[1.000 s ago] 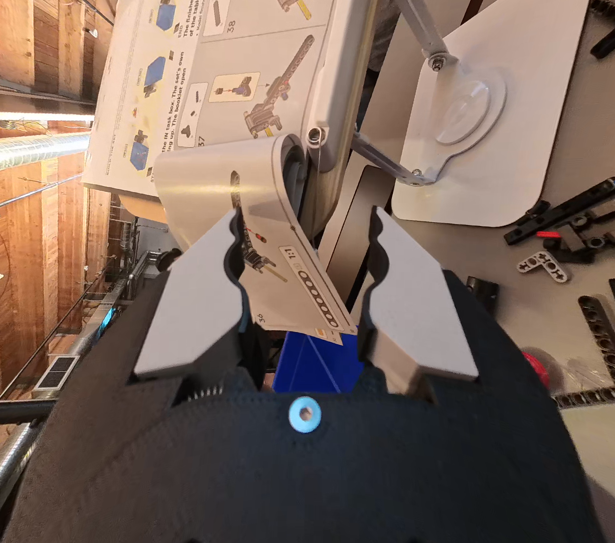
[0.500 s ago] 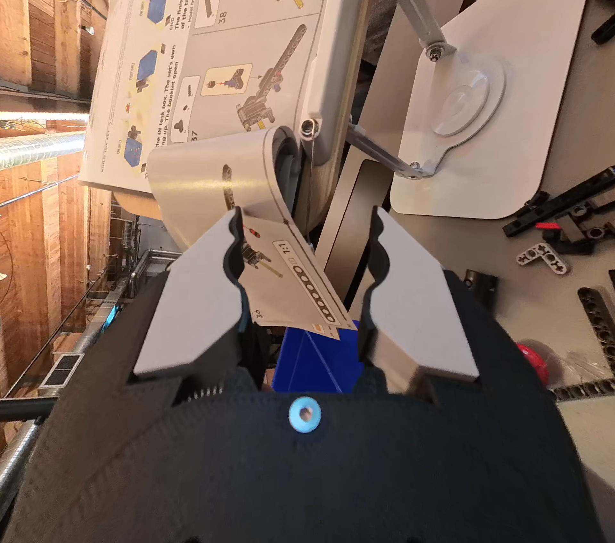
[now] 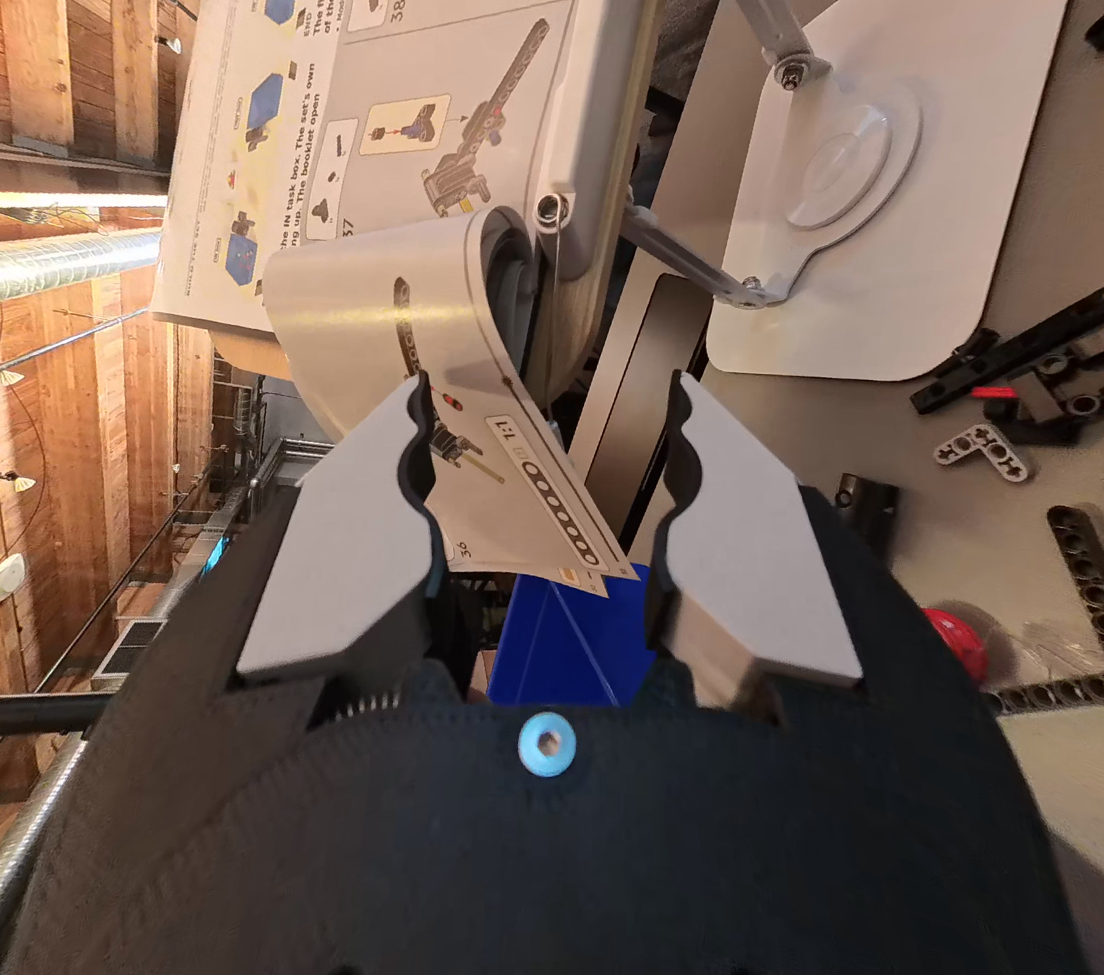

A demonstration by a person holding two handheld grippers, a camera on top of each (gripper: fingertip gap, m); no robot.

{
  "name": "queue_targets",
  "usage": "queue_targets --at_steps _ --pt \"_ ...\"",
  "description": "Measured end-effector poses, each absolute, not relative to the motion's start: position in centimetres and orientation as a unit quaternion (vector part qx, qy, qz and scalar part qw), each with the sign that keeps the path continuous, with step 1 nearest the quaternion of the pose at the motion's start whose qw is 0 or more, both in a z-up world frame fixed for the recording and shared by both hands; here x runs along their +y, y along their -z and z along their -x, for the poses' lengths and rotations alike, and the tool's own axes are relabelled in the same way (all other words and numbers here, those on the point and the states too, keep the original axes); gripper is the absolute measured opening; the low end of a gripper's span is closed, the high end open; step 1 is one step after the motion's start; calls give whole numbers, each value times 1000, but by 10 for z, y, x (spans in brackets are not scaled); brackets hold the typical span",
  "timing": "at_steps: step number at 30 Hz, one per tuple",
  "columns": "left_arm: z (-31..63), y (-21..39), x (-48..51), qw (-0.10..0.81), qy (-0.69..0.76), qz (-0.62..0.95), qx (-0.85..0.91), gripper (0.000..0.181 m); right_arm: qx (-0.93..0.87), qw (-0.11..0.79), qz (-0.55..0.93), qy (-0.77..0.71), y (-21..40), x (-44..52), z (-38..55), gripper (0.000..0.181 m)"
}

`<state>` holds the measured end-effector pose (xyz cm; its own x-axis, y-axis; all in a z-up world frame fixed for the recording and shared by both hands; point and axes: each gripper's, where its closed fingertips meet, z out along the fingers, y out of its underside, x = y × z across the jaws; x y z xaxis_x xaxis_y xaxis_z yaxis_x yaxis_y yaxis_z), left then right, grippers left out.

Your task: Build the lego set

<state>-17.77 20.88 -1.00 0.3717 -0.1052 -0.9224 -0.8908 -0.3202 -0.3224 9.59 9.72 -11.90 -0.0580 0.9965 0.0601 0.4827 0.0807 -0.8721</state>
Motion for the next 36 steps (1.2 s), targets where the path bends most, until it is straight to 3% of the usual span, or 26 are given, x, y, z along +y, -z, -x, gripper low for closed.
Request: queue_targets --at_steps 10,15,27,36 --pt "179 3 196 467 -429 690 350 78 -635 369 580 -353 117 97 -95 4" --pt "135 4 162 487 -378 685 389 76 -639 365 580 -350 118 94 -95 4" --pt "-10 120 75 429 -136 724 523 64 -691 342 562 -298 141 75 -86 4" --pt "-42 153 68 391 -41 760 518 44 -699 337 562 -287 150 74 -89 4"
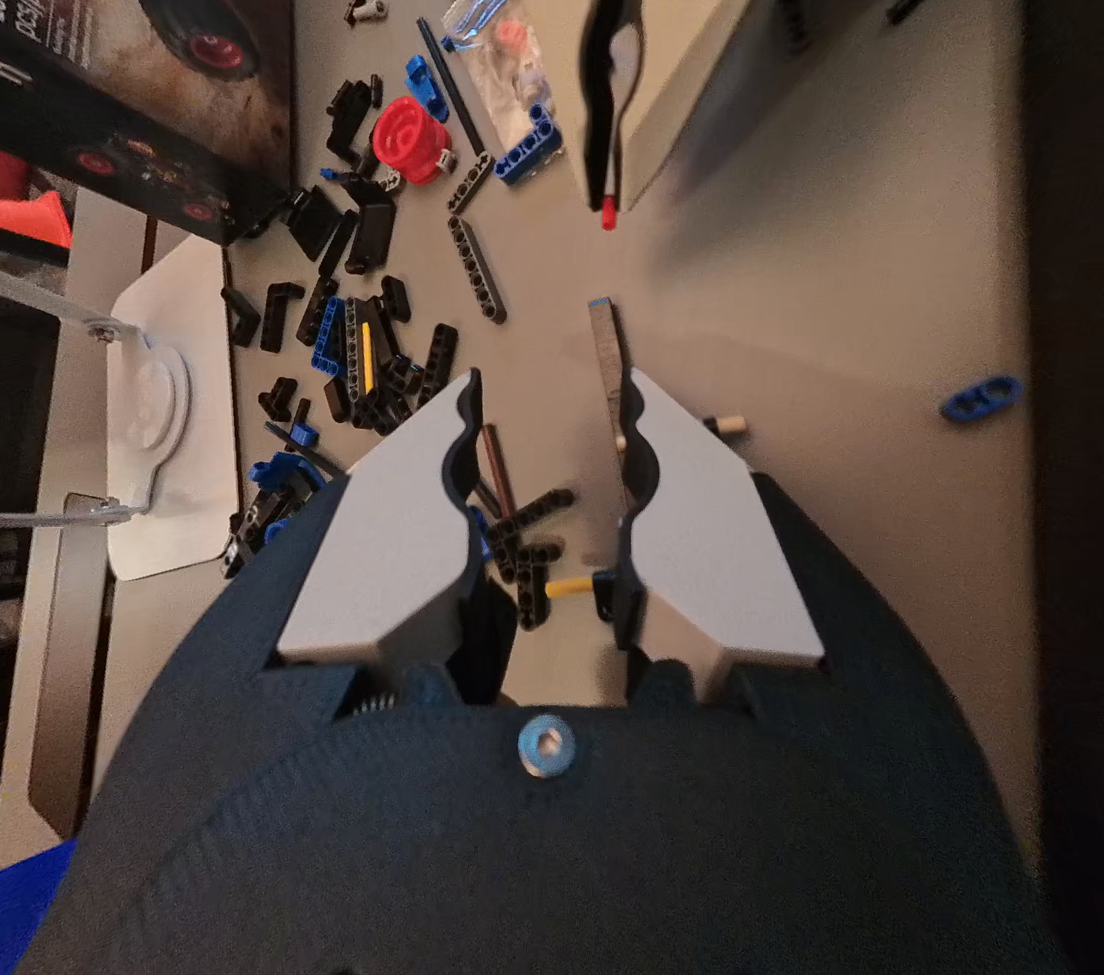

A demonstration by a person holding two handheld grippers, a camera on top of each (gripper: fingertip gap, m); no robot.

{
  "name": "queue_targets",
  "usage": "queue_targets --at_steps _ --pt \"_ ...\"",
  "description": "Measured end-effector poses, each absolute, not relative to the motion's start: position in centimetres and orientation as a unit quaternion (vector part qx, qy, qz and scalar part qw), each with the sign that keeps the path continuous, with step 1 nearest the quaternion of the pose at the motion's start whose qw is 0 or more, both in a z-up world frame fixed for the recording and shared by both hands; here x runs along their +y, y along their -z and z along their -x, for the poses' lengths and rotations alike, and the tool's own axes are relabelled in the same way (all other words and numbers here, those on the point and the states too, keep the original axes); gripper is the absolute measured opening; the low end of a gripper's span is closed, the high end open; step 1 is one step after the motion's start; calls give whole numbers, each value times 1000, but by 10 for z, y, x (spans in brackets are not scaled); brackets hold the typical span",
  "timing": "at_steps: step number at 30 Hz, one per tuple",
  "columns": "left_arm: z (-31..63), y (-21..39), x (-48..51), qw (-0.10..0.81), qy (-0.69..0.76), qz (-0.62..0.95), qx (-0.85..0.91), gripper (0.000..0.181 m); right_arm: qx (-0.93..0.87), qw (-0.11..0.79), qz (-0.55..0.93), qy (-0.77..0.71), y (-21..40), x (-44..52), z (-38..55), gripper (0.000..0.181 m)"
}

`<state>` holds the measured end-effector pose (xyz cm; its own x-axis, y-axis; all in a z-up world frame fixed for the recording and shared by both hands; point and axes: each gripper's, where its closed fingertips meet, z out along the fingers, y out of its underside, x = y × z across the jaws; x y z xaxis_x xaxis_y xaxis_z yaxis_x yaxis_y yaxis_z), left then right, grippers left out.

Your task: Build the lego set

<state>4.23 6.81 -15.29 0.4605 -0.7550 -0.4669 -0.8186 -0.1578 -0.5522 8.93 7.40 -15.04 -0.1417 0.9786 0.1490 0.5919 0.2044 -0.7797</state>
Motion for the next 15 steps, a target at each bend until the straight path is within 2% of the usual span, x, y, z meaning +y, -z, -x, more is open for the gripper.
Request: queue_targets --at_steps 15 --pt "-48 164 100 364 -42 797 481 49 -687 355 557 -302 142 77 -97 4"
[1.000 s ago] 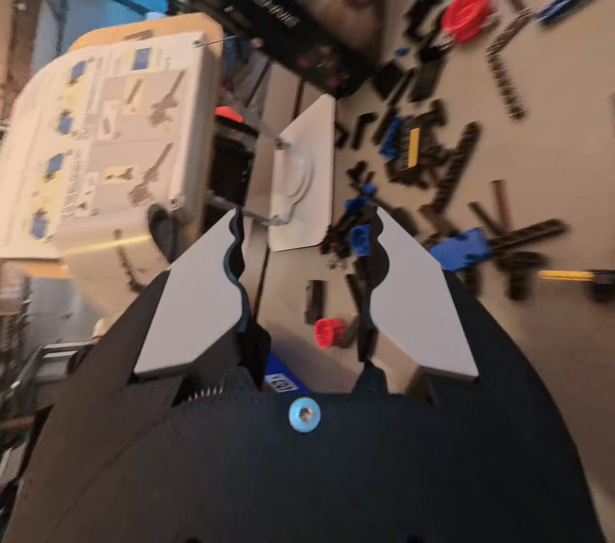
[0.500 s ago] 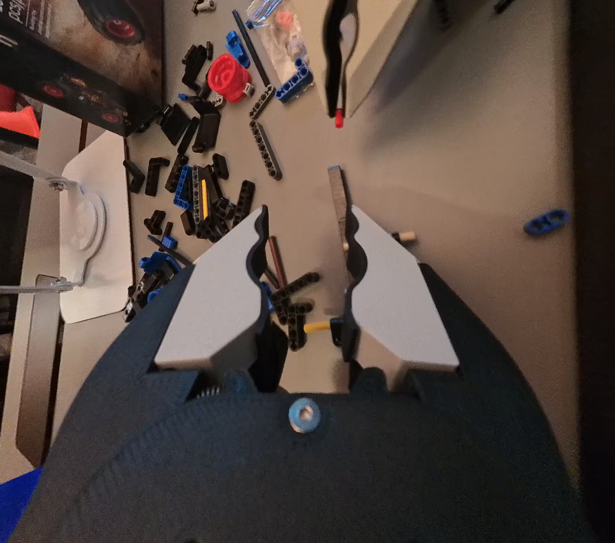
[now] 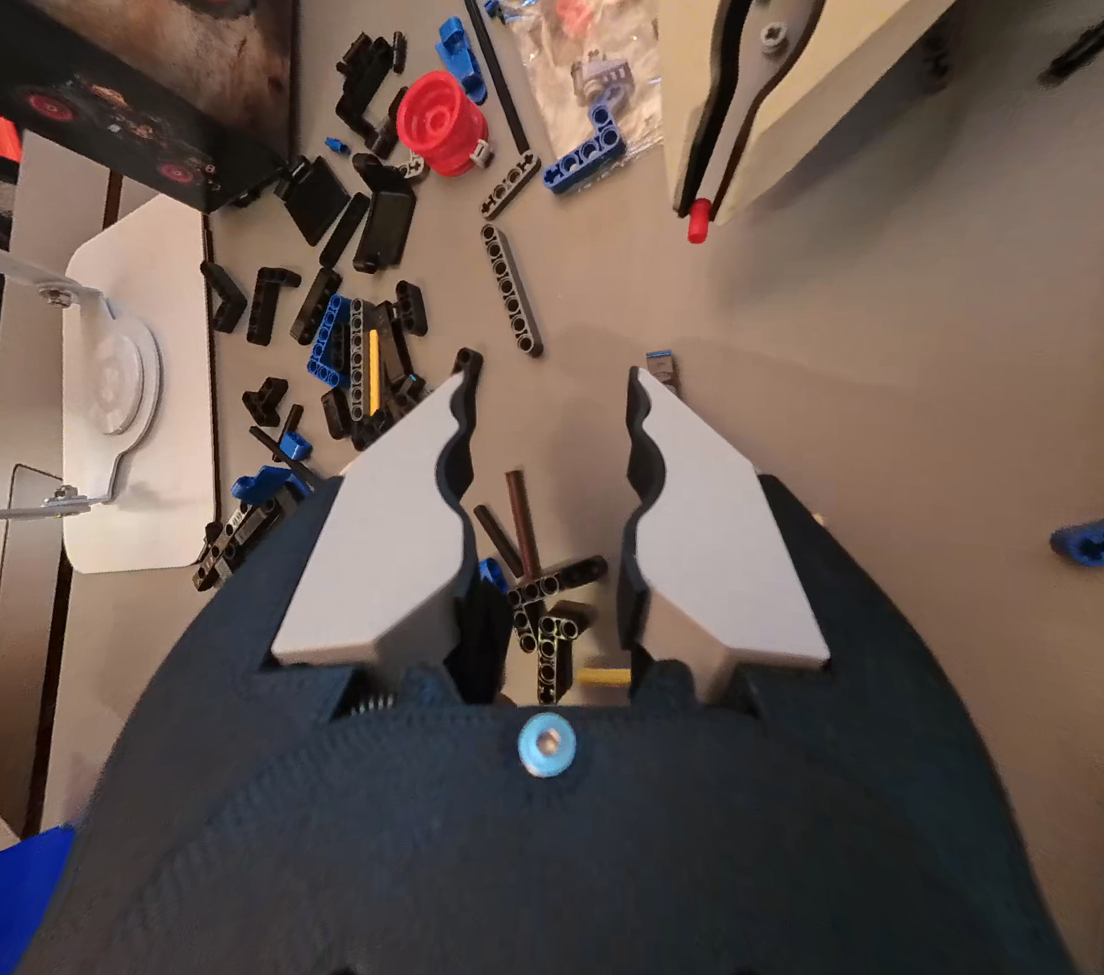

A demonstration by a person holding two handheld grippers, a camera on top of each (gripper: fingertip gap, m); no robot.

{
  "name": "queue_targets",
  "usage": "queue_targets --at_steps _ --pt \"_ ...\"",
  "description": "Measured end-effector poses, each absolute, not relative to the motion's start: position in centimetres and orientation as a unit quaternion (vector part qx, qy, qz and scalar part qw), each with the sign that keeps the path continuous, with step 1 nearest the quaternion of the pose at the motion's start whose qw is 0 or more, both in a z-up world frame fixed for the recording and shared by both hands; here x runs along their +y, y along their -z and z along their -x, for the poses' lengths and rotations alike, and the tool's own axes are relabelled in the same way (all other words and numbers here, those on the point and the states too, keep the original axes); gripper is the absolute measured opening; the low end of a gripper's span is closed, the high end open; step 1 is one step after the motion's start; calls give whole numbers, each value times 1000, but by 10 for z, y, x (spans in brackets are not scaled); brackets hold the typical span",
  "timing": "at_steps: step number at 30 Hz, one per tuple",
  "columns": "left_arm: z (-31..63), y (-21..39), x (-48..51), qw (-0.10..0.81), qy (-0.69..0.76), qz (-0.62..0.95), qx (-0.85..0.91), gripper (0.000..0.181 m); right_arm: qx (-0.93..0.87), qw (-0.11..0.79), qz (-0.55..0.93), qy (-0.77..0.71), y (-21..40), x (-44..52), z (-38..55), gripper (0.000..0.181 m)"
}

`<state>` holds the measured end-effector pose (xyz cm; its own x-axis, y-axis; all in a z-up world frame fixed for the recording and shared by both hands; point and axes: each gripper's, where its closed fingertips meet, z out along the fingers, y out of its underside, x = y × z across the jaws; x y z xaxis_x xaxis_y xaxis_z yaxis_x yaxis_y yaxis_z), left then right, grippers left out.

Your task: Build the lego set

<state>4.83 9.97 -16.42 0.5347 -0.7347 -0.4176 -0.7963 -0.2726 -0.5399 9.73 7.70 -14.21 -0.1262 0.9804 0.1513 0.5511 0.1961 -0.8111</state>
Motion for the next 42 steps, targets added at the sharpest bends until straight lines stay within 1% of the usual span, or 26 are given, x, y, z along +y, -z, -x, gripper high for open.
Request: queue_targets --at_steps 7,13,18,22,26,32,37,42 --pt "-47 157 99 374 -22 800 470 51 -684 358 557 -305 141 78 -98 4" --pt "-46 164 97 363 -25 800 477 53 -686 355 558 -304 142 78 -98 4" --pt "-46 154 95 375 -17 797 473 53 -685 355 559 -304 143 79 -98 4" --pt "-41 159 92 360 -36 794 488 55 -684 355 560 -304 143 79 -98 4" --pt "-42 163 91 357 -33 796 487 55 -684 355 559 -304 143 79 -98 4" --pt "-40 152 88 368 -26 796 479 55 -684 356 559 -305 142 79 -98 4" --pt "-36 161 85 350 -38 800 486 55 -685 357 558 -304 142 79 -98 4" --pt "-36 153 84 362 -27 803 472 56 -684 358 558 -305 141 79 -98 4"
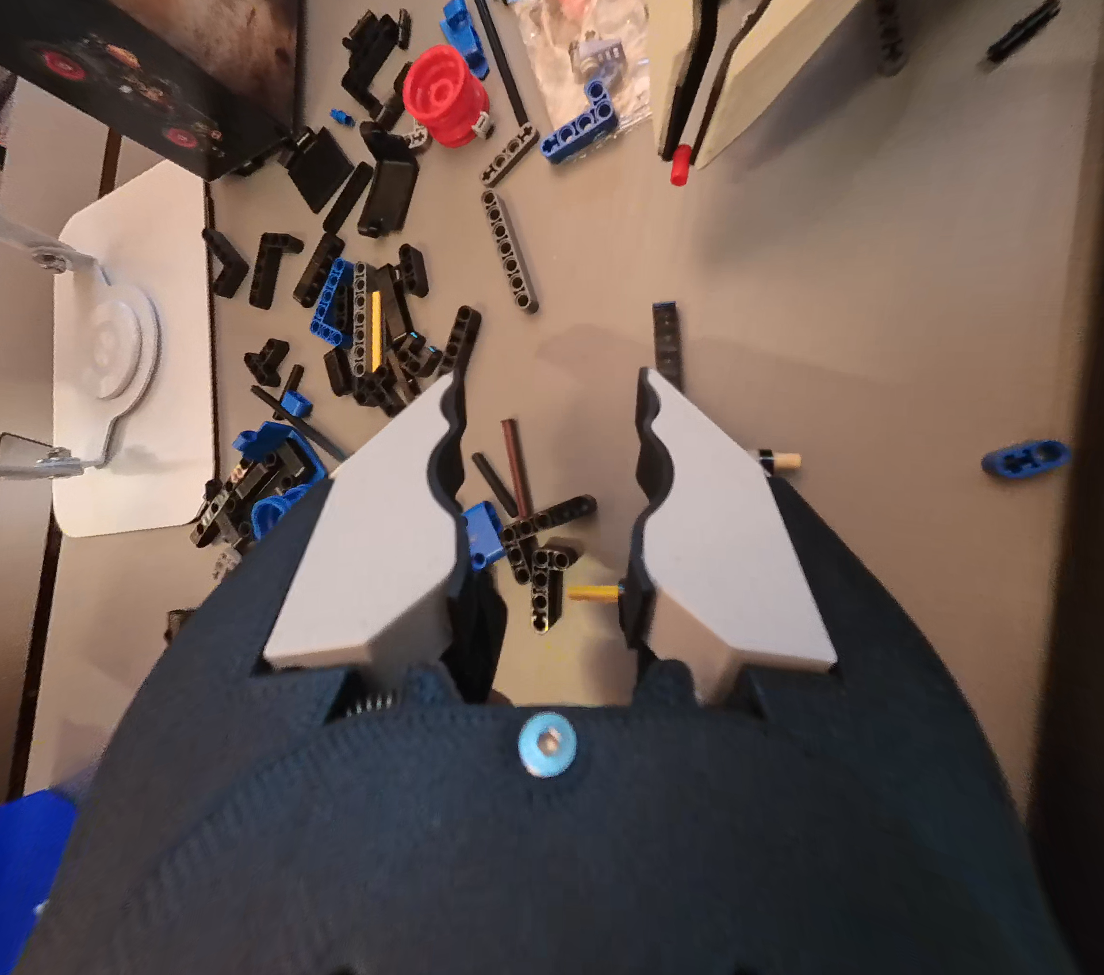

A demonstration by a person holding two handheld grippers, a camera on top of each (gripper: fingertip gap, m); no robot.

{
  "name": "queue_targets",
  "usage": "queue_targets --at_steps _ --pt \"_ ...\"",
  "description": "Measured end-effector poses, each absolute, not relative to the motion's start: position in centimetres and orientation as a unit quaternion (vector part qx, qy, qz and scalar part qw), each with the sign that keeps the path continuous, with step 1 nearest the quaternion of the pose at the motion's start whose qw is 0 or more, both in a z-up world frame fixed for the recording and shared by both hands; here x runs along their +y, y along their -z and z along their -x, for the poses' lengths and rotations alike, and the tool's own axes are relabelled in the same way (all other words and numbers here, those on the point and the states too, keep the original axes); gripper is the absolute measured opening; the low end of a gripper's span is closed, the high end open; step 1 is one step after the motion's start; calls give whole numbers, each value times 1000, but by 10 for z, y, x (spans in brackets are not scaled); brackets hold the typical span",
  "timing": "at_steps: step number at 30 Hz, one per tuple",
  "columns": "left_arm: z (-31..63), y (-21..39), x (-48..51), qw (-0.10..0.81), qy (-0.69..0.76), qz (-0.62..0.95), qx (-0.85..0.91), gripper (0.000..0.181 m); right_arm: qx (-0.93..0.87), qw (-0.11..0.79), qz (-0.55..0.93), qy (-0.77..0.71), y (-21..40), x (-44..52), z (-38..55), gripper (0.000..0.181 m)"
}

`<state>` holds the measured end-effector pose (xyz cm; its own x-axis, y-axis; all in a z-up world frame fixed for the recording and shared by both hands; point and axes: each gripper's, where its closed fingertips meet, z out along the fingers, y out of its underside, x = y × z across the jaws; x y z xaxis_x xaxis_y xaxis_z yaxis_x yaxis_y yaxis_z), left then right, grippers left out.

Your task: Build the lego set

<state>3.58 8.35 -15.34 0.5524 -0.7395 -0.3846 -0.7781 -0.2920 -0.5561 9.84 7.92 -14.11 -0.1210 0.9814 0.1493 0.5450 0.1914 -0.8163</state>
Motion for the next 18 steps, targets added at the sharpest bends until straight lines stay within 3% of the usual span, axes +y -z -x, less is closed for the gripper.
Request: queue_targets --at_steps 18 --pt "-25 157 71 340 -33 809 479 57 -686 359 555 -304 140 78 -99 4"
